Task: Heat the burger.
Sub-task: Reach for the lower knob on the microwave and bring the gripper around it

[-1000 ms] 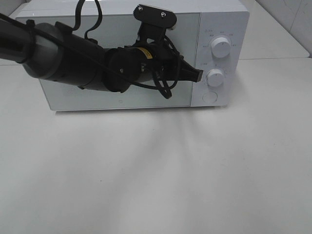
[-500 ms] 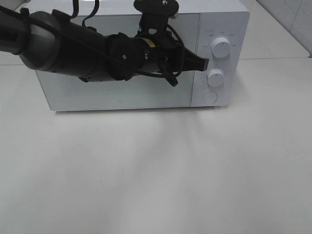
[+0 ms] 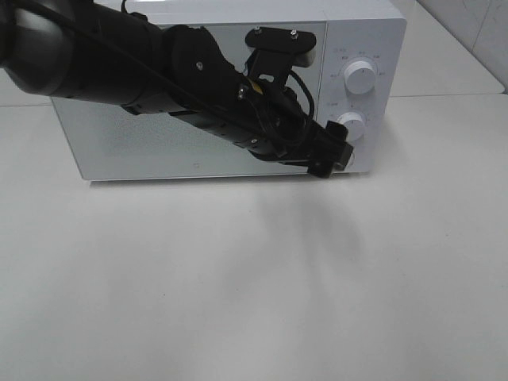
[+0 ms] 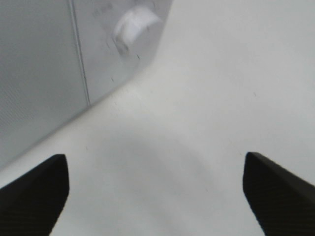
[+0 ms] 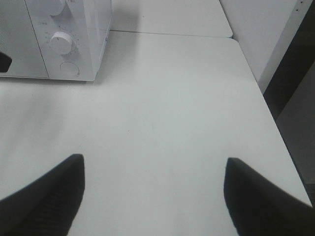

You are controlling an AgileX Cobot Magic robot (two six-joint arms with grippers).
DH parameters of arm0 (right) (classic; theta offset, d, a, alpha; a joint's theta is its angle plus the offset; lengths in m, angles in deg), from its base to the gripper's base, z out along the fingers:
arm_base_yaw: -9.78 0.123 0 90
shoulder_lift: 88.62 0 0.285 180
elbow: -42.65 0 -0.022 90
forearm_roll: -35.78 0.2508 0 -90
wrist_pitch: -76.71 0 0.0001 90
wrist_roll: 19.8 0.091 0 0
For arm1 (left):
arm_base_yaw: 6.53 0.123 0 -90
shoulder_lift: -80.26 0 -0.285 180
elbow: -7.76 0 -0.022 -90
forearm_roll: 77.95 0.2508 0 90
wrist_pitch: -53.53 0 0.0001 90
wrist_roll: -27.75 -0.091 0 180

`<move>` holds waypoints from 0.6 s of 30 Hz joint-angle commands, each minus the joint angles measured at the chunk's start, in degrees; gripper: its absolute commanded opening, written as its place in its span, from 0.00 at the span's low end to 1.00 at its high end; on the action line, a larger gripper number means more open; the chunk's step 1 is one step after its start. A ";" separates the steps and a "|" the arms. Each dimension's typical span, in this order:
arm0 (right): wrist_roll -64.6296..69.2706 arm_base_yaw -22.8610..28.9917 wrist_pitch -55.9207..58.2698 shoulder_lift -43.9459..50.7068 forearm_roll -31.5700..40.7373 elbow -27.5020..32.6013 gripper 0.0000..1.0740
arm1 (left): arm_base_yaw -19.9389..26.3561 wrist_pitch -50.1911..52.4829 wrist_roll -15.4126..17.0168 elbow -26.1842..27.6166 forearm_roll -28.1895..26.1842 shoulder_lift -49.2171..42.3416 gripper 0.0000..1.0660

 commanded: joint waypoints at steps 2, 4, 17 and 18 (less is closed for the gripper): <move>-0.57 -0.17 -0.46 1.55 0.17 0.11 0.69 | -0.11 -14.32 1.03 0.52 -0.29 -3.78 0.92; -0.57 -0.17 -0.46 1.55 0.17 0.11 0.69 | -0.11 -16.16 1.32 0.52 -0.29 -4.18 0.92; -0.57 -0.17 -0.46 1.55 0.17 0.11 0.69 | -0.11 -40.91 5.04 0.52 0.92 -11.00 0.92; -0.57 -0.17 -0.46 1.55 0.17 0.11 0.69 | -0.11 -43.66 5.04 0.52 1.60 -11.40 0.92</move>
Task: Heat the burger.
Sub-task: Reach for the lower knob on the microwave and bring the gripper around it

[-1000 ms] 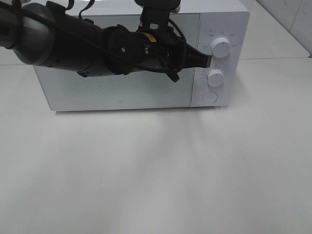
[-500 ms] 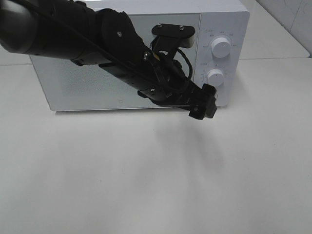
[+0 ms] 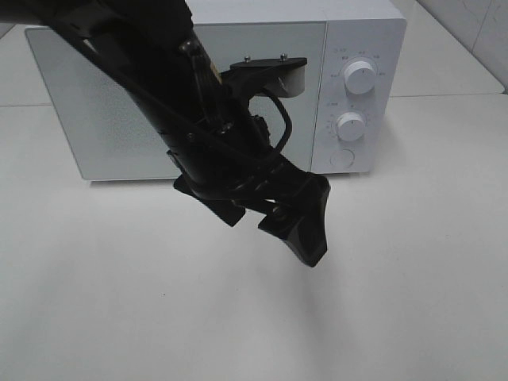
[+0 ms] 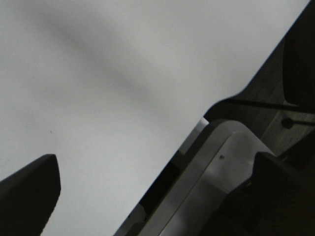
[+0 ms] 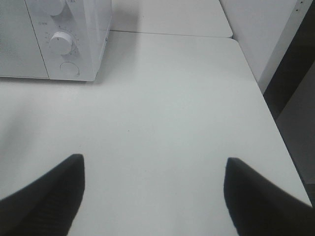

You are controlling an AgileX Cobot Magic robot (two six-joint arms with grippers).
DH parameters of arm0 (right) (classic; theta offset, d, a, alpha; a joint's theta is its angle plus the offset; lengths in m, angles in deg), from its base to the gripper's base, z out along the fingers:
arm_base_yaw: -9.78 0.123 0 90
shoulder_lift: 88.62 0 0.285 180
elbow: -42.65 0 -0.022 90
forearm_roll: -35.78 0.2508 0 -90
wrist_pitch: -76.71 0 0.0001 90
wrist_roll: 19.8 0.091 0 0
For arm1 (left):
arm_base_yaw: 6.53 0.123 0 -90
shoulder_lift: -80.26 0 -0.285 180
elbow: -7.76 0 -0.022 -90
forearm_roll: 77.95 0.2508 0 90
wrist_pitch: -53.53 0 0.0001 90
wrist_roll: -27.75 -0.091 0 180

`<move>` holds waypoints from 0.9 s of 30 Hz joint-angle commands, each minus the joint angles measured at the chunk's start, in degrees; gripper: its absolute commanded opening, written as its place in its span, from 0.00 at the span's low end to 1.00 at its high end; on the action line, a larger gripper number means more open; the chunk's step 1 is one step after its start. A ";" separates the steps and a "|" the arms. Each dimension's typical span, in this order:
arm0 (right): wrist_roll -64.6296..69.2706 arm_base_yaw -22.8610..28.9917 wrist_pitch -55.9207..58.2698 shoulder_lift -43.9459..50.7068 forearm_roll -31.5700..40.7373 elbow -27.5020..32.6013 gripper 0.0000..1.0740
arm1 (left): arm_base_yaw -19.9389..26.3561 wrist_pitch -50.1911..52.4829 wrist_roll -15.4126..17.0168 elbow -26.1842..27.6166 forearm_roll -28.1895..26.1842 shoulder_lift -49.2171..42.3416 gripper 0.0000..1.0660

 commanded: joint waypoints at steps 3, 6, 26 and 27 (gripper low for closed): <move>-0.57 -0.17 -0.46 1.55 0.17 0.11 0.69 | -0.11 -7.96 0.69 0.40 2.86 -1.60 0.92; -0.57 -0.17 -0.46 1.55 0.17 0.11 0.69 | -0.11 -9.45 2.12 0.40 4.07 -2.01 0.92; -0.57 -0.17 -0.46 1.55 0.17 0.11 0.69 | 21.66 -17.25 6.42 -2.92 7.85 -13.81 0.92; -0.57 -0.17 -0.46 1.55 0.17 0.11 0.69 | 25.04 -17.48 6.42 -4.93 7.85 -16.33 0.92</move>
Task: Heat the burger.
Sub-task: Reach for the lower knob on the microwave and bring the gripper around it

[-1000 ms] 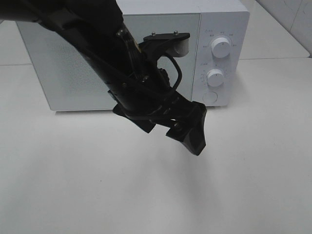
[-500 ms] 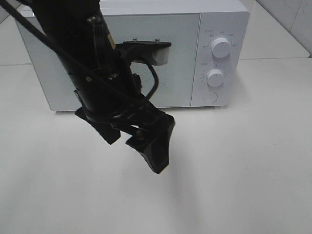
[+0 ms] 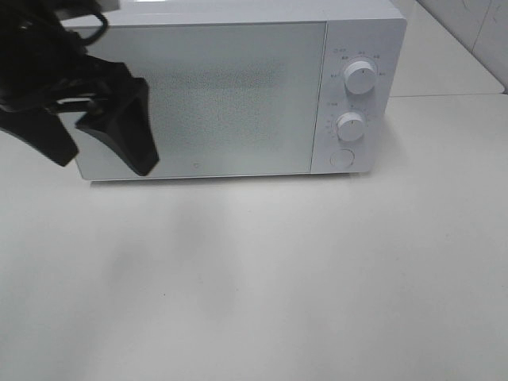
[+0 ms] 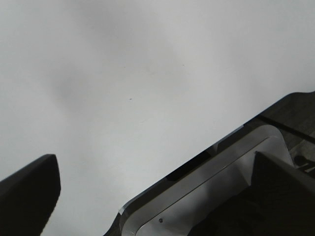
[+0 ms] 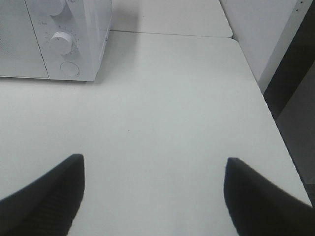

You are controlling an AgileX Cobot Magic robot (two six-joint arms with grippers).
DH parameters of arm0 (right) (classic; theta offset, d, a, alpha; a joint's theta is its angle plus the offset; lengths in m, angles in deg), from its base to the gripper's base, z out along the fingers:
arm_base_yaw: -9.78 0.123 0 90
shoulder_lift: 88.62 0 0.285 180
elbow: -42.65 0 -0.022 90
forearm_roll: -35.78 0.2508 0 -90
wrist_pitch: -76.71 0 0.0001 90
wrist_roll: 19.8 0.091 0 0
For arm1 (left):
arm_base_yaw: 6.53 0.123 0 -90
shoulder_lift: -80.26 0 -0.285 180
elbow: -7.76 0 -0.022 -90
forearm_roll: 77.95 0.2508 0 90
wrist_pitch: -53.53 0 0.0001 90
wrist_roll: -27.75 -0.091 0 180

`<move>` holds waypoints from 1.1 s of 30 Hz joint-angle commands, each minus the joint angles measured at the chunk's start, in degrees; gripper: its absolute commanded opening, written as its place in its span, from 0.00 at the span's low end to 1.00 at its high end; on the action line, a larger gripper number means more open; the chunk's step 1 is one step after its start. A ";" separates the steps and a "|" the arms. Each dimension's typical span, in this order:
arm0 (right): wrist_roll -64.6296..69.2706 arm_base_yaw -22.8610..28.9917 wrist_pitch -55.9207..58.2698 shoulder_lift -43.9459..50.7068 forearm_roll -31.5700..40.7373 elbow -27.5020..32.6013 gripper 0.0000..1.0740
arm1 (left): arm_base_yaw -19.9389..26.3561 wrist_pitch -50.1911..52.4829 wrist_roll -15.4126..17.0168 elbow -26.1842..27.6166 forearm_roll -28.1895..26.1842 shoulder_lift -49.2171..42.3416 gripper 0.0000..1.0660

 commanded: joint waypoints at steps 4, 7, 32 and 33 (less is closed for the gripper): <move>-0.57 -0.17 -0.46 1.55 0.17 0.11 0.69 | 8.19 -2.29 0.34 -5.27 0.11 -6.82 0.92; -0.57 -0.17 -0.46 1.55 0.17 0.11 0.69 | 13.35 -2.01 0.34 -8.71 0.57 -10.77 0.92; -0.57 -0.17 -0.46 1.55 0.17 0.11 0.69 | 29.16 9.51 0.57 -36.04 7.56 -47.21 0.92; -0.57 -0.17 -0.46 1.55 0.17 0.11 0.69 | 29.16 9.85 0.57 -37.13 7.56 -48.82 0.92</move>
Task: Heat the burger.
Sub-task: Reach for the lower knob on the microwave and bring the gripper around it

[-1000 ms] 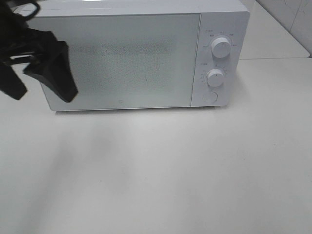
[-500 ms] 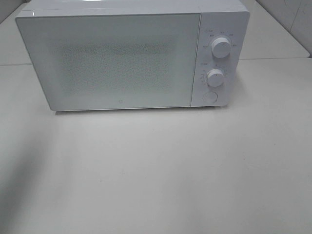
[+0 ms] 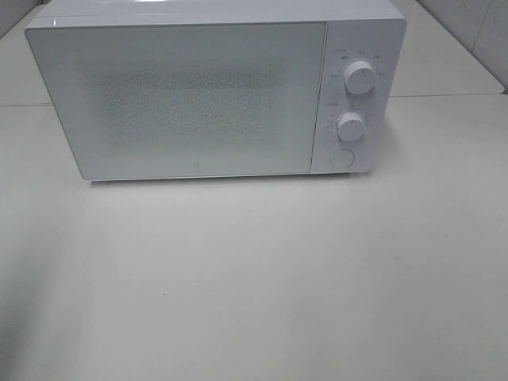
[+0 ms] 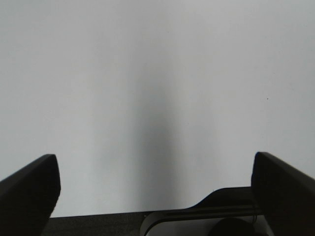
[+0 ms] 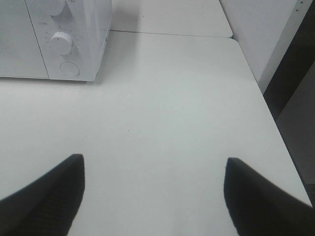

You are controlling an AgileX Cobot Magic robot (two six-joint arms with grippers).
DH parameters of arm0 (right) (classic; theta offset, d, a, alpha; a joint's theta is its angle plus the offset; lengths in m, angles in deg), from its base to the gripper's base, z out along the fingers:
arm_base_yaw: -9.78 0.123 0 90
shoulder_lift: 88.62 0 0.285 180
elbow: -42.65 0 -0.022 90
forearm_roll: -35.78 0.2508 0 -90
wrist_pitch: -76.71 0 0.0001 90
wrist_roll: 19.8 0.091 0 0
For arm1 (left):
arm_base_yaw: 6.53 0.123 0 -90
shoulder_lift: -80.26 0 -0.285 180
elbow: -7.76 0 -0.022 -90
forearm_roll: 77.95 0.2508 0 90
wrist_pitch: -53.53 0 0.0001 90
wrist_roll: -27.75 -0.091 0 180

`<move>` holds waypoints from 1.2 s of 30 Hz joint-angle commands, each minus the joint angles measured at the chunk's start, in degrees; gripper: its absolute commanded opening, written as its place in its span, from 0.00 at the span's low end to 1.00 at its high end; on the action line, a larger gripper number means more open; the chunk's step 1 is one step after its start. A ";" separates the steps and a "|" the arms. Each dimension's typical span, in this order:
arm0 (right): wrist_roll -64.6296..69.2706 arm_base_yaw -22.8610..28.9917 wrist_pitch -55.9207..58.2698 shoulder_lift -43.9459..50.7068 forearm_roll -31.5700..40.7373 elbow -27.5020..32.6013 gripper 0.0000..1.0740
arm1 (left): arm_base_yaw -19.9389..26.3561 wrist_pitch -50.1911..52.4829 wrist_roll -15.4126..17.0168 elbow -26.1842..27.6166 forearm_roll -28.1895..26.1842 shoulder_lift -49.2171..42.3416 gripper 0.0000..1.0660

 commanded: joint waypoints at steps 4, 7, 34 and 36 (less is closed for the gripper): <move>-0.57 -0.17 -0.46 1.55 0.17 0.11 0.69 | 0.11 3.09 0.57 -6.82 0.46 -10.94 0.92; -0.57 -0.17 -0.46 1.55 0.17 0.11 0.69 | 0.11 3.78 0.57 -8.02 0.46 -13.87 0.92; -0.57 -0.17 -0.46 1.55 0.17 0.11 0.69 | 0.11 0.00 6.47 -11.75 3.72 -40.57 0.92; -0.57 -0.17 -0.46 1.55 0.17 0.11 0.69 | 0.11 0.00 6.47 -11.75 3.67 -44.86 0.92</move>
